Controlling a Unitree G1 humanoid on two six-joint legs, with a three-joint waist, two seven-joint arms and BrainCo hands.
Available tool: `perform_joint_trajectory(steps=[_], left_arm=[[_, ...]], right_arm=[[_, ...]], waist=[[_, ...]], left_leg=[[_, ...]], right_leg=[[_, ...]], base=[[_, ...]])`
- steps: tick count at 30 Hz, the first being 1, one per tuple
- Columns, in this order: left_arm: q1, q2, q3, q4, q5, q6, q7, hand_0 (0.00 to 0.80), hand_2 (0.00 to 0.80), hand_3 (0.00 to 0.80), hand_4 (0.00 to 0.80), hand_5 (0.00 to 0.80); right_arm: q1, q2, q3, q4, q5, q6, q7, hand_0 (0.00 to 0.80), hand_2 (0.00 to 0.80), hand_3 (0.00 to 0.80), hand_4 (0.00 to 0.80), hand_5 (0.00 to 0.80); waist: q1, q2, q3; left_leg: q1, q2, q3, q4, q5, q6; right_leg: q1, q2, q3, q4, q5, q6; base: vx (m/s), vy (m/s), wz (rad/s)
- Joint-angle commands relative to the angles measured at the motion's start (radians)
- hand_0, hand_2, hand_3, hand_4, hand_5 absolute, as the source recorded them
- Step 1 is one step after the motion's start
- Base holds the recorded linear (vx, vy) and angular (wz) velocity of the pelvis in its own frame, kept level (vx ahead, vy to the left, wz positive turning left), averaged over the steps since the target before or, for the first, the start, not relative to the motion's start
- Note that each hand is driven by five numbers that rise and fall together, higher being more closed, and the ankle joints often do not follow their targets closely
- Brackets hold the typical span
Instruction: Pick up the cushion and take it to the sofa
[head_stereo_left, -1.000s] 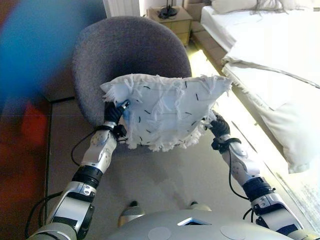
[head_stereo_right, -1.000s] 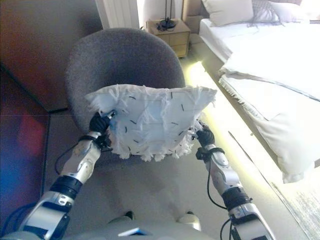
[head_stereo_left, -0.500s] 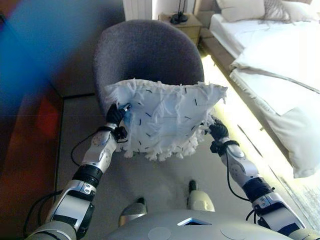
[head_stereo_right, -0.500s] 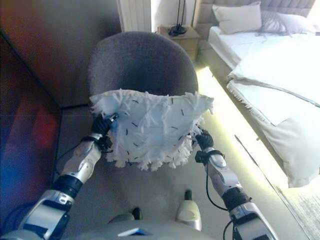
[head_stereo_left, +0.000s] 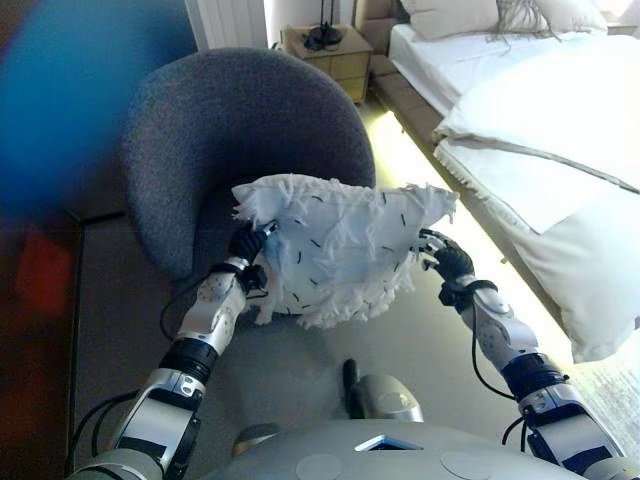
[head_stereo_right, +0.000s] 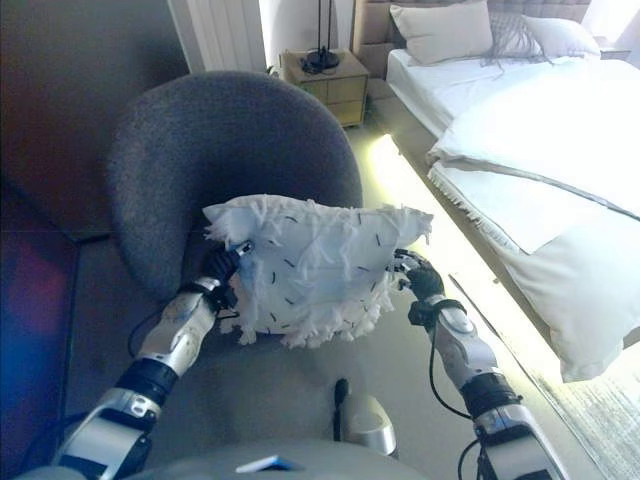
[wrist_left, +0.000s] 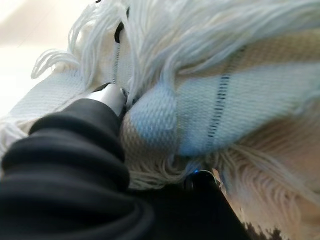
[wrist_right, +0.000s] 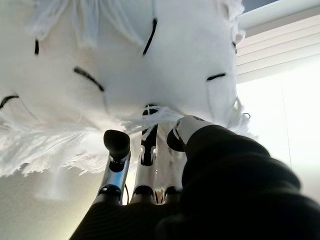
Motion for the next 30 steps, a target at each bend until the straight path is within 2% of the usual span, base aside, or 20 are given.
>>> perform_joint_trajectory(steps=[1, 3, 6, 9, 12, 14, 15, 17, 18, 19, 21, 23, 24, 25, 26, 27, 29, 30], left_arm=[[-0.048, -0.03, 0.006, -0.146, -0.009, -0.119, -0.031, 0.8, 0.8, 0.8, 0.8, 0.8], [-0.056, -0.046, 0.004, -0.122, -0.014, -0.13, -0.023, 0.8, 0.8, 0.8, 0.8, 0.8], [-0.047, -0.047, 0.014, -0.097, -0.032, -0.148, -0.02, 0.8, 0.8, 0.8, 0.8, 0.8], [-0.049, -0.045, 0.027, -0.071, -0.036, -0.151, -0.03, 0.8, 0.8, 0.8, 0.8, 0.8], [-0.059, -0.038, 0.02, -0.051, -0.028, -0.158, -0.024, 0.8, 0.8, 0.8, 0.8, 0.8], [-0.067, -0.035, 0.018, -0.039, -0.028, -0.159, -0.018, 0.8, 0.8, 0.8, 0.8, 0.8], [-0.068, -0.035, 0.023, -0.025, -0.026, -0.159, -0.026, 0.8, 0.8, 0.8, 0.8, 0.8], [-0.072, -0.034, 0.032, -0.012, -0.01, -0.159, -0.042, 0.8, 0.8, 0.8, 0.8, 0.8], [-0.079, -0.029, 0.037, -0.005, -0.004, -0.156, -0.046, 0.8, 0.8, 0.8, 0.8, 0.8], [-0.086, -0.023, 0.037, 0.003, -0.009, -0.153, -0.045, 0.8, 0.8, 0.8, 0.8, 0.8], [-0.093, -0.01, 0.041, 0.005, -0.01, -0.157, -0.034, 0.8, 0.8, 0.8, 0.8, 0.8], [-0.095, 0.005, 0.04, -0.009, -0.01, -0.147, -0.023, 0.8, 0.8, 0.8, 0.8, 0.8], [-0.097, 0.015, 0.037, -0.021, 0.0, -0.143, -0.02, 0.8, 0.8, 0.8, 0.8, 0.8], [-0.1, 0.022, 0.035, -0.026, 0.003, -0.146, -0.017, 0.8, 0.8, 0.8, 0.8, 0.8], [-0.109, 0.032, 0.032, -0.03, -0.007, -0.144, -0.012, 0.8, 0.8, 0.8, 0.8, 0.8], [-0.117, 0.041, 0.035, -0.029, -0.015, -0.143, -0.007, 0.8, 0.8, 0.8, 0.8, 0.8], [-0.113, 0.051, 0.057, -0.054, -0.005, -0.125, 0.008, 0.8, 0.8, 0.8, 0.8, 0.8], [-0.108, 0.056, 0.069, -0.07, 0.011, -0.115, 0.016, 0.8, 0.8, 0.8, 0.8, 0.8]], right_arm=[[0.005, 0.008, -0.013, -0.079, 0.036, -0.084, 0.084, 0.8, 0.8, 0.8, 0.8, 0.8], [0.013, 0.019, -0.012, -0.065, 0.046, -0.099, 0.09, 0.8, 0.8, 0.8, 0.8, 0.8], [0.01, 0.041, 0.006, -0.079, 0.033, -0.087, 0.069, 0.8, 0.8, 0.8, 0.8, 0.8], [-0.004, 0.043, 0.005, -0.088, 0.018, -0.063, 0.057, 0.8, 0.8, 0.8, 0.8, 0.8], [-0.021, 0.042, 0.011, -0.085, 0.027, -0.051, 0.059, 0.8, 0.8, 0.8, 0.8, 0.8], [-0.04, 0.043, 0.024, -0.079, 0.034, -0.04, 0.054, 0.8, 0.8, 0.8, 0.8, 0.8], [-0.051, 0.047, 0.033, -0.071, 0.035, -0.037, 0.05, 0.8, 0.8, 0.8, 0.8, 0.8], [-0.053, 0.056, 0.035, -0.064, 0.021, -0.043, 0.054, 0.8, 0.8, 0.8, 0.8, 0.8], [-0.058, 0.061, 0.035, -0.056, 0.022, -0.044, 0.056, 0.8, 0.8, 0.8, 0.8, 0.8], [-0.062, 0.077, 0.033, -0.047, 0.02, -0.042, 0.053, 0.8, 0.8, 0.8, 0.8, 0.8], [-0.063, 0.09, 0.036, -0.045, 0.024, -0.036, 0.059, 0.8, 0.8, 0.8, 0.8, 0.8], [-0.055, 0.108, 0.042, -0.045, 0.007, -0.047, 0.048, 0.8, 0.8, 0.8, 0.8, 0.8], [-0.049, 0.123, 0.051, -0.052, -0.002, -0.062, 0.027, 0.8, 0.8, 0.8, 0.8, 0.8], [-0.04, 0.131, 0.056, -0.059, -0.004, -0.072, 0.014, 0.8, 0.8, 0.8, 0.8, 0.8], [-0.03, 0.138, 0.064, -0.067, -0.003, -0.079, -0.006, 0.8, 0.8, 0.8, 0.8, 0.8], [-0.02, 0.142, 0.073, -0.073, -0.003, -0.082, -0.021, 0.8, 0.8, 0.8, 0.8, 0.8], [-0.007, 0.147, 0.079, -0.062, -0.012, -0.084, -0.015, 0.8, 0.8, 0.8, 0.8, 0.8], [0.0, 0.152, 0.077, -0.055, -0.027, -0.085, -0.013, 0.8, 0.8, 0.8, 0.8, 0.8]], waist=[[-0.005, -0.026, -0.075], [0.002, -0.031, -0.066], [0.016, -0.025, -0.065], [0.031, -0.004, -0.061], [0.062, 0.016, -0.049], [0.089, 0.022, -0.048], [0.108, 0.025, -0.055], [0.116, 0.025, -0.064], [0.118, 0.025, -0.071], [0.125, 0.026, -0.074], [0.131, 0.03, -0.075], [0.146, 0.025, -0.077], [0.158, 0.025, -0.077], [0.158, 0.029, -0.071], [0.156, 0.038, -0.059], [0.157, 0.046, -0.05], [0.164, 0.051, -0.048], [0.166, 0.053, -0.05]], left_leg=[[-0.061, 0.002, 0.03, 0.329, 0.263, 0.041], [-0.103, 0.033, 0.027, 0.319, 0.25, 0.053], [-0.064, 0.041, 0.036, 0.146, 0.263, 0.058], [-0.037, 0.046, 0.018, -0.1, 0.296, 0.045], [-0.067, 0.028, -0.019, -0.279, 0.311, 0.029], [-0.109, 0.012, -0.046, -0.345, 0.32, 0.024], [-0.143, 0.006, -0.037, -0.379, 0.321, 0.022], [-0.165, -0.006, -0.002, -0.371, 0.303, 0.03], [-0.165, -0.015, 0.007, -0.355, 0.282, 0.043], [-0.164, -0.036, -0.011, -0.346, 0.259, 0.055], [-0.155, -0.049, 0.004, -0.328, 0.233, 0.073], [-0.153, -0.08, 0.012, -0.314, 0.207, 0.103], [-0.147, -0.109, 0.014, -0.308, 0.191, 0.128], [-0.125, -0.131, 0.006, -0.308, 0.166, 0.14], [-0.102, -0.148, -0.001, -0.305, 0.15, 0.153], [-0.08, -0.163, -0.004, -0.301, 0.134, 0.166], [-0.045, -0.177, 0.007, -0.316, 0.126, 0.17], [-0.03, -0.181, 0.012, -0.329, 0.126, 0.168]], right_leg=[[0.055, -0.023, 0.044, -0.039, 0.017, 0.004], [0.082, -0.022, 0.037, -0.037, 0.001, -0.006], [0.105, -0.021, 0.028, -0.033, -0.019, -0.003], [0.125, -0.033, 0.012, -0.013, -0.047, 0.016], [0.18, -0.047, 0.005, -0.018, -0.077, 0.042], [0.234, -0.055, 0.012, -0.039, -0.092, 0.056], [0.28, -0.063, 0.009, -0.056, -0.105, 0.067], [0.312, -0.081, -0.002, -0.064, -0.118, 0.08], [0.318, -0.093, -0.004, -0.064, -0.124, 0.087], [0.315, -0.113, -0.018, -0.04, -0.123, 0.101], [0.297, -0.145, -0.042, 0.015, -0.111, 0.114], [0.286, -0.201, -0.074, 0.103, -0.064, 0.117], [0.245, -0.257, -0.088, 0.233, 0.019, 0.118], [0.2, -0.298, -0.082, 0.372, 0.045, 0.121], [0.136, -0.32, -0.068, 0.484, 0.054, 0.112], [0.094, -0.344, -0.072, 0.564, 0.058, 0.104], [0.068, -0.375, -0.101, 0.55, 0.064, 0.104], [0.07, -0.371, -0.113, 0.499, 0.067, 0.107]], base=[[0.292, -0.13, -0.09], [0.297, -0.059, 0.0], [0.266, 0.07, 0.04], [0.248, 0.212, 0.0], [0.261, 0.213, 0.1], [0.278, 0.193, -0.02], [0.272, 0.203, -0.22], [0.227, 0.214, -0.34], [0.183, 0.216, -0.52], [0.184, 0.234, -0.71], [0.163, 0.217, -0.51], [0.141, 0.233, -0.12], [0.17, 0.331, -0.02], [0.193, 0.419, 0.1], [0.197, 0.396, 0.27], [0.17, 0.328, 0.29], [0.185, 0.178, 0.24], [0.192, 0.051, 0.09]])
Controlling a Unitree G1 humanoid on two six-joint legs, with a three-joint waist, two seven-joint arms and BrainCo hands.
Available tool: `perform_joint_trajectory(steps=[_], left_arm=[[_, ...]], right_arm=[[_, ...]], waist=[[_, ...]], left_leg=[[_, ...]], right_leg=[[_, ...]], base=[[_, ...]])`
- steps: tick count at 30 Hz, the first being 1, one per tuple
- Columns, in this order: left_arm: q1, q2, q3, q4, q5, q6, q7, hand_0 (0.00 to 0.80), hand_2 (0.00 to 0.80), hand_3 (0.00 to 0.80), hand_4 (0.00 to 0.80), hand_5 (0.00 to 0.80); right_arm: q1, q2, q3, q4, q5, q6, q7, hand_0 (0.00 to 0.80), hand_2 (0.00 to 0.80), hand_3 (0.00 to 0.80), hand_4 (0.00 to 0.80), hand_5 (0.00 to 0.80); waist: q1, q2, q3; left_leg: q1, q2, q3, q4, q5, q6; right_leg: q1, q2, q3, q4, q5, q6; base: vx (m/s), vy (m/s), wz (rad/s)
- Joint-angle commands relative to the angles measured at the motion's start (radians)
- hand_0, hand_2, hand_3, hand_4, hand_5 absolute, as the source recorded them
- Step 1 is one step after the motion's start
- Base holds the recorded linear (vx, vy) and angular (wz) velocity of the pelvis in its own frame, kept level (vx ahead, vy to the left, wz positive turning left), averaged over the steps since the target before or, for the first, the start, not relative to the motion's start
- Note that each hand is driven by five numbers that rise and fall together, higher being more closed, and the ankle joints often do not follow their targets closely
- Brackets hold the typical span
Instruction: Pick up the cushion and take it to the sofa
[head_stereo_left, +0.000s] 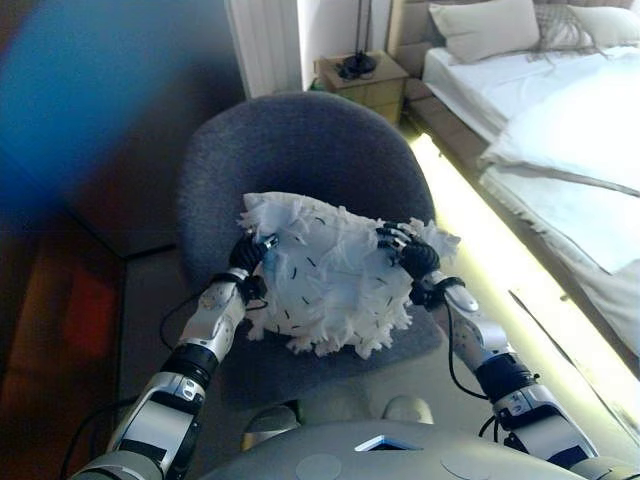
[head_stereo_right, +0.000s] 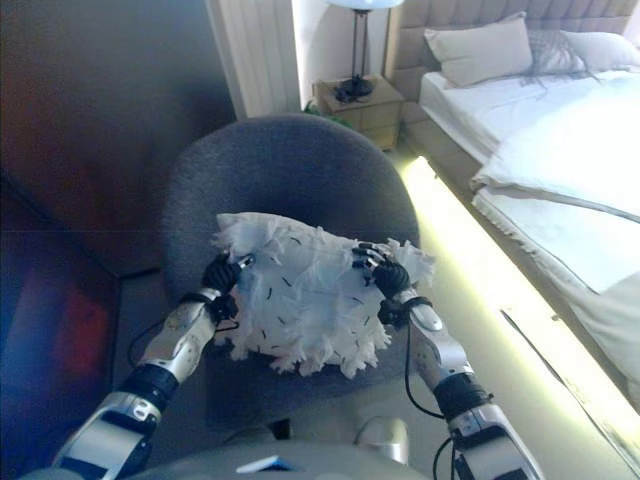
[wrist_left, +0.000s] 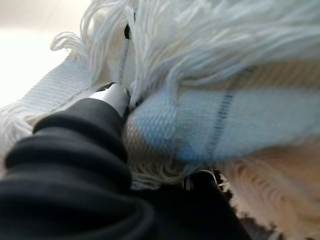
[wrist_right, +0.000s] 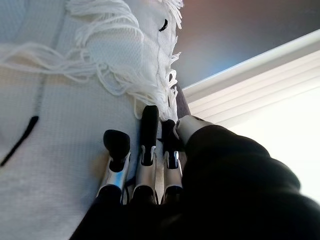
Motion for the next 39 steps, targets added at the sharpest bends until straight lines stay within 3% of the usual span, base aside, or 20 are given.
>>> perform_joint_trajectory(steps=[1, 3, 6, 9, 13, 15, 25, 30, 31, 32, 33, 39], left_arm=[[-0.111, 0.045, 0.105, -0.16, 0.026, -0.103, 0.017, 0.8, 0.8, 0.8, 0.8, 0.8], [-0.101, 0.071, 0.119, -0.165, 0.03, -0.108, 0.032, 0.8, 0.8, 0.8, 0.8, 0.8], [-0.113, 0.086, 0.129, -0.15, 0.011, -0.121, 0.051, 0.8, 0.8, 0.8, 0.8, 0.8], [-0.111, 0.076, 0.144, -0.134, 0.02, -0.121, 0.047, 0.8, 0.8, 0.8, 0.8, 0.8], [-0.1, 0.053, 0.164, -0.099, 0.054, -0.113, 0.048, 0.8, 0.8, 0.8, 0.8, 0.8], [-0.103, 0.036, 0.154, -0.077, 0.067, -0.118, 0.048, 0.8, 0.8, 0.8, 0.8, 0.8], [-0.175, 0.005, 0.148, 0.043, 0.071, -0.21, 0.161, 0.8, 0.8, 0.8, 0.8, 0.8], [-0.259, 0.032, 0.141, 0.157, 0.093, -0.193, 0.243, 0.8, 0.8, 0.8, 0.8, 0.8], [-0.289, 0.049, 0.141, 0.199, 0.1, -0.182, 0.254, 0.8, 0.8, 0.8, 0.8, 0.8], [-0.316, 0.068, 0.142, 0.239, 0.101, -0.18, 0.253, 0.8, 0.8, 0.8, 0.8, 0.8], [-0.351, 0.092, 0.138, 0.287, 0.105, -0.179, 0.257, 0.8, 0.8, 0.8, 0.8, 0.8], [-0.419, 0.154, 0.128, 0.327, 0.09, -0.207, 0.29, 0.8, 0.8, 0.8, 0.8, 0.8]], right_arm=[[0.006, 0.024, 0.0, 0.006, -0.04, -0.056, -0.001, 0.8, 0.8, 0.8, 0.8, 0.8], [0.014, 0.015, -0.012, 0.003, -0.04, -0.054, 0.008, 0.8, 0.8, 0.8, 0.8, 0.8], [0.012, -0.004, -0.025, 0.008, -0.033, -0.055, 0.013, 0.8, 0.8, 0.8, 0.8, 0.8], [0.009, -0.009, -0.036, 0.029, -0.029, -0.051, 0.026, 0.8, 0.8, 0.8, 0.8, 0.8], [0.009, -0.015, -0.039, 0.051, -0.035, -0.028, 0.07, 0.8, 0.8, 0.8, 0.8, 0.8], [0.024, -0.018, -0.034, 0.042, -0.038, -0.029, 0.081, 0.8, 0.8, 0.8, 0.8, 0.8], [0.05, -0.052, 0.006, -0.007, -0.063, -0.018, 0.129, 0.8, 0.8, 0.8, 0.8, 0.8], [0.032, -0.098, 0.04, -0.024, -0.053, 0.01, 0.158, 0.8, 0.8, 0.8, 0.8, 0.8], [0.024, -0.113, 0.045, -0.029, -0.046, 0.018, 0.171, 0.577, 0.577, 0.577, 0.577, 0.577], [0.018, -0.126, 0.049, -0.034, -0.042, 0.019, 0.179, 0.411, 0.411, 0.411, 0.411, 0.411], [0.009, -0.145, 0.054, -0.046, -0.031, 0.027, 0.184, 0.0, 0.0, 0.0, 0.0, 0.0], [0.013, -0.196, 0.046, -0.077, -0.038, 0.006, 0.211, 0.0, 0.0, 0.0, 0.0, 0.0]], waist=[[0.045, 0.002, -0.06], [0.039, 0.0, -0.058], [0.013, -0.009, -0.054], [-0.007, -0.028, -0.058], [-0.022, -0.042, -0.075], [-0.037, -0.043, -0.082], [-0.095, -0.018, -0.088], [-0.134, 0.004, -0.071], [-0.146, 0.011, -0.066], [-0.156, 0.017, -0.062], [-0.169, 0.026, -0.055], [-0.207, 0.057, -0.008]], left_leg=[[-0.044, 0.022, -0.022, 0.051, -0.061, -0.021], [-0.023, 0.027, -0.026, 0.029, -0.058, -0.042], [-0.018, 0.038, -0.036, 0.024, -0.069, -0.06], [0.003, 0.039, -0.048, 0.014, -0.097, -0.061], [0.044, 0.046, -0.056, 0.007, -0.123, -0.054], [0.042, 0.054, -0.063, 0.022, -0.123, -0.057], [0.079, 0.108, -0.042, -0.015, -0.102, -0.087], [0.059, 0.12, -0.037, -0.018, -0.093, -0.103], [0.053, 0.12, -0.035, -0.02, -0.09, -0.106], [0.047, 0.12, -0.034, -0.022, -0.088, -0.108], [0.038, 0.119, -0.033, -0.025, -0.085, -0.112], [0.002, 0.11, -0.028, -0.042, -0.069, -0.119]], right_leg=[[0.041, 0.0, -0.021, -0.082, 0.133, 0.039], [0.041, 0.025, -0.027, -0.261, 0.16, 0.055], [0.011, 0.073, 0.015, -0.526, 0.212, 0.07], [-0.015, 0.11, 0.063, -0.626, 0.243, 0.097], [0.0, 0.169, 0.082, -0.649, 0.209, 0.096], [0.011, 0.195, 0.124, -0.654, 0.197, 0.088], [0.025, 0.254, 0.146, -0.661, 0.135, 0.078], [-0.029, 0.266, 0.168, -0.627, 0.116, 0.071], [-0.046, 0.269, 0.176, -0.617, 0.112, 0.07], [-0.062, 0.269, 0.183, -0.607, 0.109, 0.07], [-0.085, 0.27, 0.192, -0.593, 0.105, 0.069], [-0.149, 0.266, 0.22, -0.558, 0.091, 0.065]], base=[[0.175, -0.021, 0.03], [0.156, -0.099, 0.02], [0.09, -0.116, -0.04], [0.185, -0.102, 0.16], [0.264, -0.148, 0.48], [0.236, -0.15, 0.17], [0.19, -0.102, -0.02], [0.036, -0.017, -0.07], [-0.019, 0.029, -0.04], [-0.037, 0.046, 0.01], [-0.071, 0.066, -0.04], [-0.086, 0.067, -0.07]])
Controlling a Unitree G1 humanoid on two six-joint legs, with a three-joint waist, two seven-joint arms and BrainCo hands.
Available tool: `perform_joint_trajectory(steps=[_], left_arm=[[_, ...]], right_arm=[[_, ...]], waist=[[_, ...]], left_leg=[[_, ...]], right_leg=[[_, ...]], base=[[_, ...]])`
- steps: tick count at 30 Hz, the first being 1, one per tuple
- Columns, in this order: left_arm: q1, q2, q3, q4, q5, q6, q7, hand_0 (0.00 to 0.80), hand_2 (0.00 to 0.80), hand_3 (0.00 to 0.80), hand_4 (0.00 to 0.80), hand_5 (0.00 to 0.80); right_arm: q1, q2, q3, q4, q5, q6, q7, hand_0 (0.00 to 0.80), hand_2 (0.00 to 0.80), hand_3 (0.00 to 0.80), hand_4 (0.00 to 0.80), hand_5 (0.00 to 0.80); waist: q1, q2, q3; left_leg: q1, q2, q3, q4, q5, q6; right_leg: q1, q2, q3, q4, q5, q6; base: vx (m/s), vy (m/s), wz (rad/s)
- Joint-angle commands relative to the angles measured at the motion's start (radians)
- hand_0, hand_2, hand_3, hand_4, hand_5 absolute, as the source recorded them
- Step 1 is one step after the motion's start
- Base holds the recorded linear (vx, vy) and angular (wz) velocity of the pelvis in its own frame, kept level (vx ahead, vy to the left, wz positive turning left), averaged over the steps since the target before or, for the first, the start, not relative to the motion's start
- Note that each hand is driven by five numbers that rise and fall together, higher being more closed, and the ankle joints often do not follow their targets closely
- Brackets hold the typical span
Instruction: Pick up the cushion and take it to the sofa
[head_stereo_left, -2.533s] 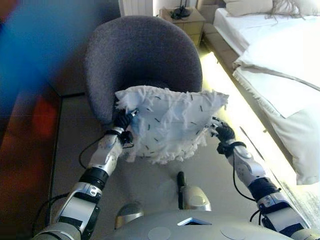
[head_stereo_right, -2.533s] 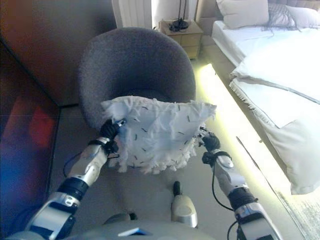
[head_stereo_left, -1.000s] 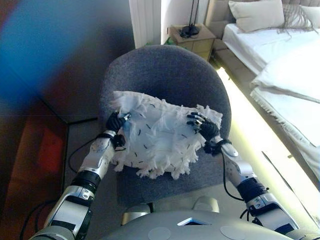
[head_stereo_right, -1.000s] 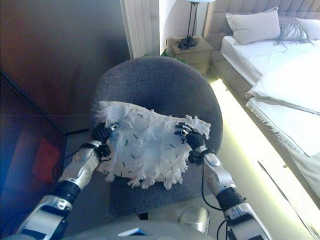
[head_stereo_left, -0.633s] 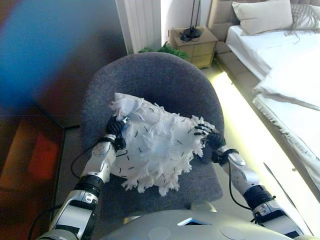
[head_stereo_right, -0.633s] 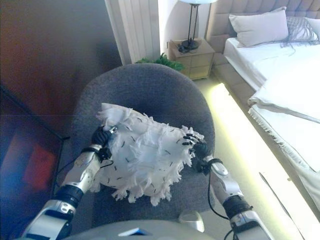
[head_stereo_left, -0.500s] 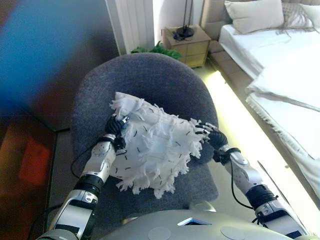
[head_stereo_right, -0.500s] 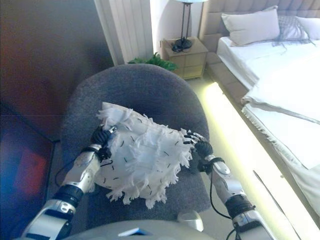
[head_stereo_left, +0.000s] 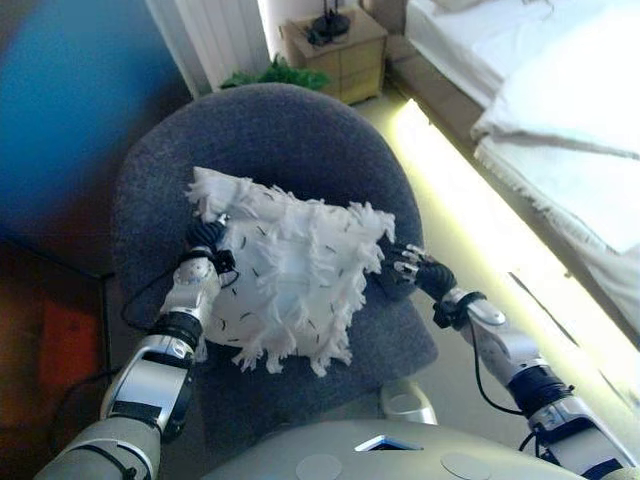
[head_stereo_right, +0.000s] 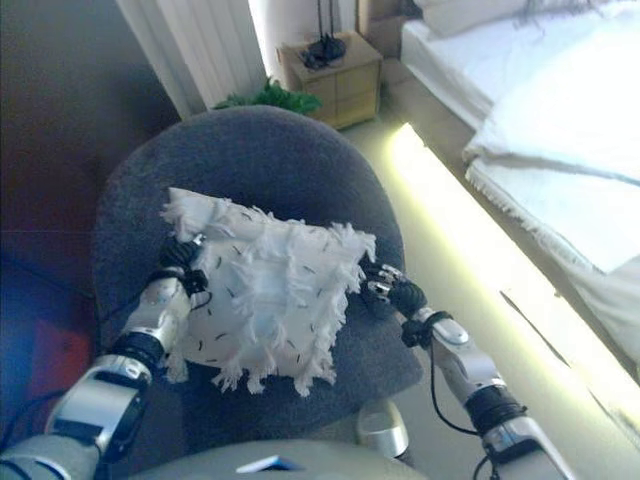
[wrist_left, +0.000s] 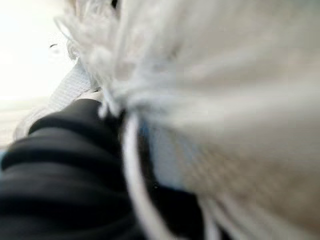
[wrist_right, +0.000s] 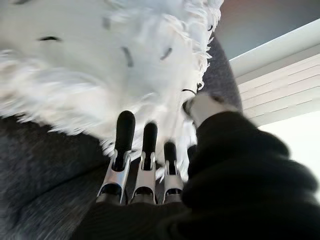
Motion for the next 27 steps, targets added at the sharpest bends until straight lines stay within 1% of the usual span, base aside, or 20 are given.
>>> perform_joint_trajectory(steps=[1, 3, 6, 9, 11, 12, 13, 18, 21, 22, 24, 27], left_arm=[[-0.17, 0.088, 0.056, -0.013, 0.017, -0.142, 0.064, 0.8, 0.8, 0.8, 0.8, 0.8], [-0.151, 0.097, 0.067, -0.027, 0.033, -0.141, 0.103, 0.8, 0.8, 0.8, 0.8, 0.8], [-0.136, 0.111, 0.092, -0.028, 0.033, -0.145, 0.156, 0.8, 0.8, 0.8, 0.8, 0.8], [-0.115, 0.119, 0.122, -0.036, 0.049, -0.164, 0.192, 0.8, 0.8, 0.8, 0.8, 0.8], [-0.111, 0.123, 0.129, -0.045, 0.058, -0.164, 0.194, 0.8, 0.8, 0.8, 0.8, 0.8], [-0.11, 0.124, 0.13, -0.046, 0.061, -0.159, 0.189, 0.32, 0.32, 0.32, 0.32, 0.32], [-0.106, 0.124, 0.131, -0.049, 0.076, -0.151, 0.193, 0.0, 0.0, 0.0, 0.0, 0.0], [-0.097, 0.144, 0.124, -0.062, 0.118, -0.149, 0.18, 0.0, 0.0, 0.0, 0.0, 0.0], [-0.081, 0.154, 0.139, -0.081, 0.074, -0.156, 0.159, 0.0, 0.0, 0.0, 0.0, 0.0], [-0.072, 0.156, 0.145, -0.089, 0.041, -0.169, 0.134, 0.0, 0.0, 0.0, 0.0, 0.0], [-0.032, 0.141, 0.163, -0.136, 0.019, -0.178, 0.086, 0.0, 0.0, 0.0, 0.0, 0.0], [0.058, 0.093, 0.164, -0.23, 0.032, -0.212, 0.058, 0.0, 0.0, 0.0, 0.0, 0.0]], right_arm=[[-0.024, 0.018, 0.005, -0.063, 0.008, -0.059, 0.042, 0.0, 0.0, 0.0, 0.0, 0.0], [0.007, 0.012, -0.005, -0.074, 0.004, -0.068, 0.05, 0.0, 0.0, 0.0, 0.0, 0.0], [0.035, 0.003, -0.015, -0.093, 0.014, -0.063, 0.052, 0.0, 0.0, 0.0, 0.0, 0.0], [0.063, 0.012, -0.012, -0.097, 0.013, -0.072, 0.049, 0.0, 0.0, 0.0, 0.0, 0.0], [0.073, 0.019, -0.007, -0.102, 0.014, -0.081, 0.043, 0.0, 0.0, 0.0, 0.0, 0.0], [0.076, 0.022, -0.004, -0.102, 0.013, -0.085, 0.04, 0.0, 0.0, 0.0, 0.0, 0.0], [0.077, 0.023, -0.005, -0.104, 0.014, -0.082, 0.038, 0.0, 0.0, 0.0, 0.0, 0.0], [0.091, 0.027, -0.008, -0.111, 0.013, -0.074, 0.028, 0.0, 0.0, 0.0, 0.0, 0.0], [0.109, 0.032, -0.018, -0.11, 0.003, -0.073, 0.034, 0.0, 0.0, 0.0, 0.0, 0.0], [0.115, 0.037, -0.019, -0.108, -0.001, -0.075, 0.031, 0.0, 0.0, 0.0, 0.0, 0.0], [0.126, 0.052, -0.028, -0.107, -0.011, -0.077, 0.021, 0.0, 0.0, 0.0, 0.0, 0.0], [0.143, 0.077, -0.044, -0.113, -0.032, -0.081, 0.006, 0.0, 0.0, 0.0, 0.0, 0.0]], waist=[[-0.009, -0.038, 0.016], [-0.012, -0.036, 0.02], [-0.016, -0.037, 0.024], [-0.014, -0.039, 0.018], [-0.01, -0.044, 0.018], [-0.009, -0.045, 0.018], [-0.007, -0.047, 0.018], [0.002, -0.052, 0.015], [0.007, -0.054, 0.009], [0.011, -0.055, 0.007], [0.022, -0.056, 0.008], [0.044, -0.061, 0.017]], left_leg=[[0.041, -0.016, 0.026, 0.03, -0.045, 0.035], [0.046, -0.016, 0.027, 0.028, -0.045, 0.035], [0.056, -0.015, 0.031, 0.027, -0.046, 0.032], [0.067, -0.011, 0.032, 0.025, -0.049, 0.032], [0.068, -0.007, 0.032, 0.026, -0.051, 0.031], [0.068, -0.006, 0.033, 0.027, -0.052, 0.031], [0.067, -0.004, 0.034, 0.03, -0.052, 0.03], [0.077, 0.0, 0.033, 0.036, -0.056, 0.03], [0.085, 0.001, 0.032, 0.041, -0.061, 0.03], [0.086, 0.002, 0.032, 0.043, -0.063, 0.031], [0.086, 0.002, 0.025, 0.049, -0.067, 0.032], [0.075, 0.001, 0.014, 0.059, -0.069, 0.035]], right_leg=[[-0.104, -0.01, 0.069, 0.163, -0.08, 0.039], [-0.099, -0.011, 0.069, 0.161, -0.083, 0.039], [-0.086, -0.014, 0.066, 0.154, -0.086, 0.041], [-0.069, -0.015, 0.063, 0.147, -0.092, 0.04], [-0.064, -0.014, 0.059, 0.146, -0.095, 0.039], [-0.062, -0.014, 0.057, 0.145, -0.097, 0.04], [-0.059, -0.015, 0.056, 0.144, -0.099, 0.039], [-0.035, -0.015, 0.046, 0.134, -0.101, 0.039], [-0.02, -0.015, 0.039, 0.129, -0.103, 0.04], [-0.014, -0.015, 0.035, 0.126, -0.104, 0.04], [-0.007, -0.017, 0.027, 0.121, -0.104, 0.04], [-0.002, -0.016, 0.02, 0.116, -0.102, 0.037]], base=[[0.021, 0.036, -0.09], [0.016, 0.016, -0.04], [0.029, 0.016, 0.01], [0.054, -0.004, 0.03], [0.014, -0.03, 0.06], [-0.003, -0.025, 0.06], [-0.001, -0.022, 0.04], [0.024, -0.009, 0.02], [0.05, -0.017, 0.07], [0.038, -0.024, 0.07], [0.012, -0.011, 0.04], [-0.008, -0.002, 0.01]])
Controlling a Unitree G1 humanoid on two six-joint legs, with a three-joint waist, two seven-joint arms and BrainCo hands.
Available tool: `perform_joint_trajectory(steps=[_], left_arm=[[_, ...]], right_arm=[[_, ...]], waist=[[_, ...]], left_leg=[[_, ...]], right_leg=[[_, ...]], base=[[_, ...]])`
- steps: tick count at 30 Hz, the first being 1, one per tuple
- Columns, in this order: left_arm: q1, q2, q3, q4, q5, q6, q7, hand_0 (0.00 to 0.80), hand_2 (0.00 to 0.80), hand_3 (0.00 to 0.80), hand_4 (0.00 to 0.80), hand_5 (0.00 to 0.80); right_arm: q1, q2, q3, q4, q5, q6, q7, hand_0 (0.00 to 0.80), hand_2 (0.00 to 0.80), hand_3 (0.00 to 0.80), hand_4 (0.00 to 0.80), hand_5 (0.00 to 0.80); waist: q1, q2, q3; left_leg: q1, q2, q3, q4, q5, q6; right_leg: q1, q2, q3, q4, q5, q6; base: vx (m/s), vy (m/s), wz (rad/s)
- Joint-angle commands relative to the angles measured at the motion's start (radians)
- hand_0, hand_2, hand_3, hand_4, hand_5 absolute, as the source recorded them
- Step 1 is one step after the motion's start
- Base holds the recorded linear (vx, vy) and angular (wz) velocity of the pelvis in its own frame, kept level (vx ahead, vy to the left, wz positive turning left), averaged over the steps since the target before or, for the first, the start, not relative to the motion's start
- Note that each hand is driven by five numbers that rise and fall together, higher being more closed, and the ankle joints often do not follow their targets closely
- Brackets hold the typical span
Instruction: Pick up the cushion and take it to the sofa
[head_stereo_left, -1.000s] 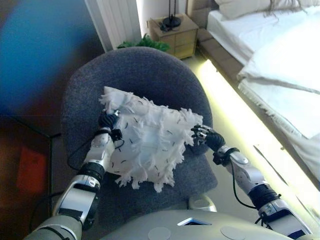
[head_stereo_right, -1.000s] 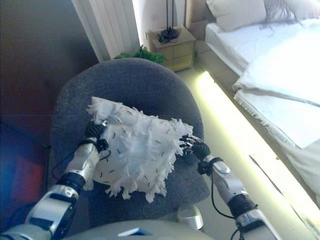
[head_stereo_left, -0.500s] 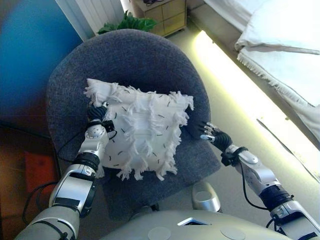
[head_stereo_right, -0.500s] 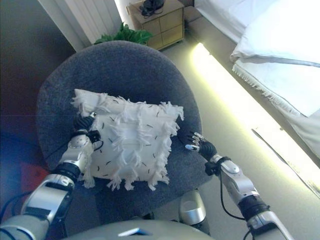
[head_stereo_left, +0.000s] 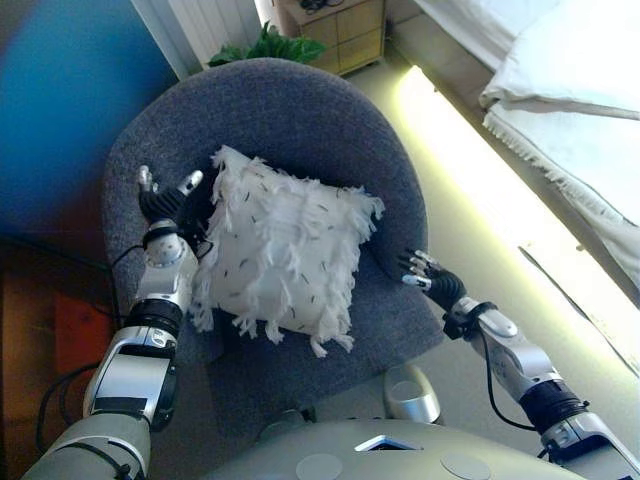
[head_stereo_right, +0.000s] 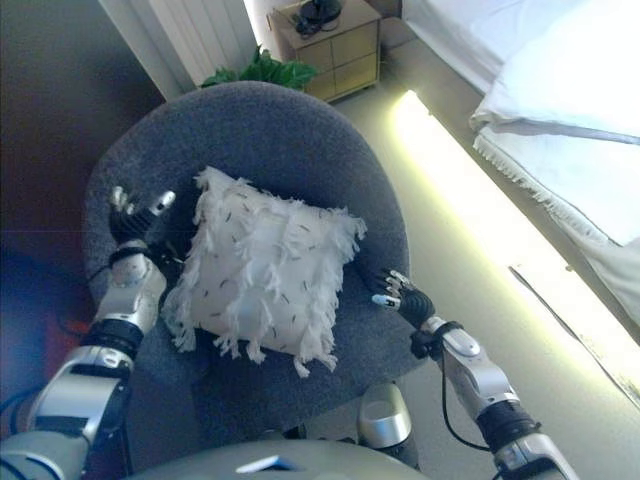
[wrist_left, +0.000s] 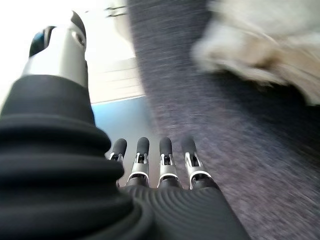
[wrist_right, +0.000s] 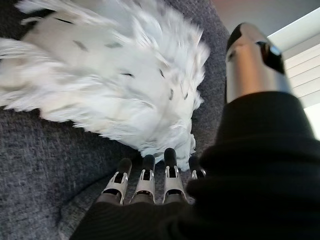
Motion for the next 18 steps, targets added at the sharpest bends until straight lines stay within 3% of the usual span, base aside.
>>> perform_joint_trajectory(steps=[1, 10, 18], left_arm=[[0.054, 0.033, 0.031, -0.066, 0.013, -0.093, -0.046, 0.0, 0.0, 0.0, 0.0, 0.0], [0.2, -0.02, 0.076, -0.27, -0.094, -0.078, -0.21, 0.0, 0.0, 0.0, 0.0, 0.0], [0.348, -0.117, -0.003, -0.485, -0.214, 0.025, -0.4, 0.0, 0.0, 0.0, 0.0, 0.0]], right_arm=[[0.033, 0.069, -0.021, -0.066, -0.025, -0.06, -0.012, 0.0, 0.0, 0.0, 0.0, 0.0], [0.064, 0.115, -0.07, -0.085, -0.029, -0.055, -0.038, 0.0, 0.0, 0.0, 0.0, 0.0], [0.082, 0.165, -0.102, -0.1, -0.005, -0.072, -0.068, 0.0, 0.0, 0.0, 0.0, 0.0]], waist=[[0.04, -0.072, -0.066], [0.087, -0.085, -0.056], [0.141, -0.106, -0.059]], left_leg=[[0.023, -0.007, 0.02, 0.06, -0.069, 0.038], [0.016, -0.007, -0.004, 0.051, -0.058, 0.042], [0.009, -0.018, -0.015, 0.047, -0.056, 0.052]], right_leg=[[-0.073, -0.019, 0.038, 0.131, -0.09, 0.031], [-0.03, -0.02, 0.005, 0.096, -0.083, 0.027], [0.02, -0.016, -0.046, 0.034, -0.056, 0.027]], base=[[-0.027, -0.007, 0.04], [-0.01, -0.003, 0.08], [-0.056, -0.018, 0.09]])
